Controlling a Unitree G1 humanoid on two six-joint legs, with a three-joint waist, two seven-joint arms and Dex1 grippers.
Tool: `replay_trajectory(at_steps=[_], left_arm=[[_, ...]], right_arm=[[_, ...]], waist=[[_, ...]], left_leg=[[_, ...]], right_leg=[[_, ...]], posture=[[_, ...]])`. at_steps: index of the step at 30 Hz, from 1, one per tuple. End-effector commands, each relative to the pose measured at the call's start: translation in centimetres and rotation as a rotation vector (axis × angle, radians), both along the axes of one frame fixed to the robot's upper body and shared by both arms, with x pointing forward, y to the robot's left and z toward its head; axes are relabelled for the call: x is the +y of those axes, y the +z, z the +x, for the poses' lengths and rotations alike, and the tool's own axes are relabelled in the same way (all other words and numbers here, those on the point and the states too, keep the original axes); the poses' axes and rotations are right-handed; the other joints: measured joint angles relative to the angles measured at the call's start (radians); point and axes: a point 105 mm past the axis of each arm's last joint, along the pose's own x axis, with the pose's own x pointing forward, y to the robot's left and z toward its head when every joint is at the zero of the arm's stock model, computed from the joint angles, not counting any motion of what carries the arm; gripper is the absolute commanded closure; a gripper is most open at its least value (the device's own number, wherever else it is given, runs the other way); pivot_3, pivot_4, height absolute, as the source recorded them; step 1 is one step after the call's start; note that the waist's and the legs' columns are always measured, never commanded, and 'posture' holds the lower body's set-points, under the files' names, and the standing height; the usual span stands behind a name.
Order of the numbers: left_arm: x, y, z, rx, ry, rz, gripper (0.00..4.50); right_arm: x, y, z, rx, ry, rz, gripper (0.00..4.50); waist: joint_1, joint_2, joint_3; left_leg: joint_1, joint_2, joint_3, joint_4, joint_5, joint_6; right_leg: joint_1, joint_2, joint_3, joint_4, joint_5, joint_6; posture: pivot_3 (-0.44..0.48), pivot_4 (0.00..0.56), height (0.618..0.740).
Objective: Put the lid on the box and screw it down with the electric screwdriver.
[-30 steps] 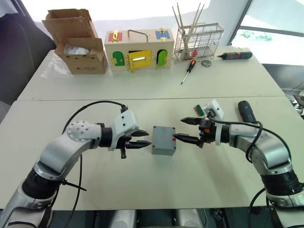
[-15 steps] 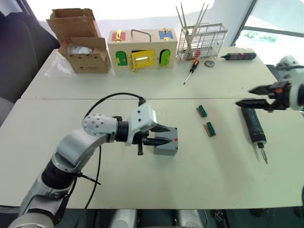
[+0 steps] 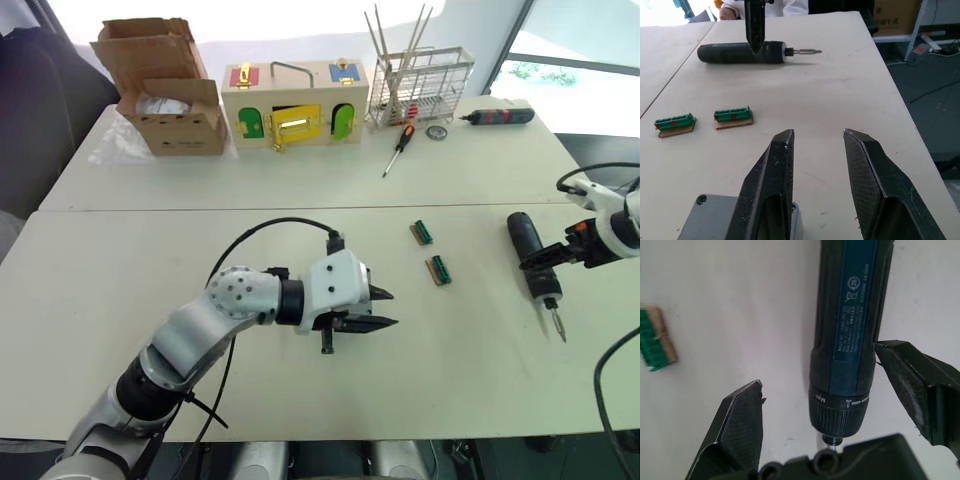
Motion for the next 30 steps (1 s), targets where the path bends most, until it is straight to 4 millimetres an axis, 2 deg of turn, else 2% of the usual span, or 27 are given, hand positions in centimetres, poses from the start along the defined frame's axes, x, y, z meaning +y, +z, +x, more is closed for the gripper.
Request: replay_trajectory(at_steps=[1, 12, 14, 16, 20, 30], left_arm=[[-0.2, 0.5, -0.9, -0.025, -0.01, -0.011, 2.97], [-0.2, 0.4, -0.1, -0.022, 0.032, -0.004, 2.97], [-0.2, 0.2, 0.1, -0.022, 0.038, 0.003, 2.97], [-0.2, 0.1, 0.2, -0.021, 0.04, 0.005, 2.97], [-0.3, -0.1, 0.3, -0.017, 0.05, 0.009, 2.97], [-0.2, -0.7, 0.5, -0.01, 0.087, 0.02, 2.97]], right_arm=[[-1.0, 0.0, -0.3, 0.026, -0.008, -0.042, 0.16], [-1.9, -2.4, -0.7, 0.089, -0.026, -0.088, 0.16], [-1.6, -2.7, -0.5, 0.094, -0.021, -0.094, 0.92], [-1.3, -2.9, -0.4, 0.103, -0.018, -0.096, 1.31], [-0.8, -3.5, -0.1, 0.119, -0.008, -0.104, 2.61], [-1.5, -4.6, -1.2, 0.206, 0.044, -0.151, 2.67]], waist=[[0.003, 0.0, 0.0], [0.004, 0.0, 0.0], [0.004, 0.0, 0.0], [0.004, 0.0, 0.0], [0.001, 0.0, 0.0], [-0.005, -0.001, -0.001]], left_leg=[[0.0, 0.0, 0.0, 0.0, 0.0, 0.0], [0.0, -0.001, 0.0, 0.0, 0.001, -0.001], [0.0, -0.001, 0.0, 0.0, 0.001, -0.001], [0.001, -0.001, -0.001, 0.0, 0.001, -0.001], [0.001, -0.002, -0.001, 0.0, 0.001, -0.001], [0.003, -0.002, -0.002, 0.0, 0.001, -0.002]], right_leg=[[0.0, 0.0, 0.0, 0.0, 0.0, 0.0], [0.0, 0.0, 0.0, 0.0, 0.0, 0.0], [0.0, 0.0, 0.0, 0.0, 0.0, 0.0], [0.001, 0.0, -0.001, 0.0, 0.0, 0.0], [0.001, 0.0, -0.001, 0.0, 0.0, 0.0], [0.004, 0.0, -0.001, 0.0, 0.0, 0.0]], posture=[[0.0, 0.15, 0.73], [0.0, 0.15, 0.73], [0.0, 0.15, 0.73], [0.0, 0.15, 0.73], [0.0, 0.15, 0.73], [0.0, 0.15, 0.73]])
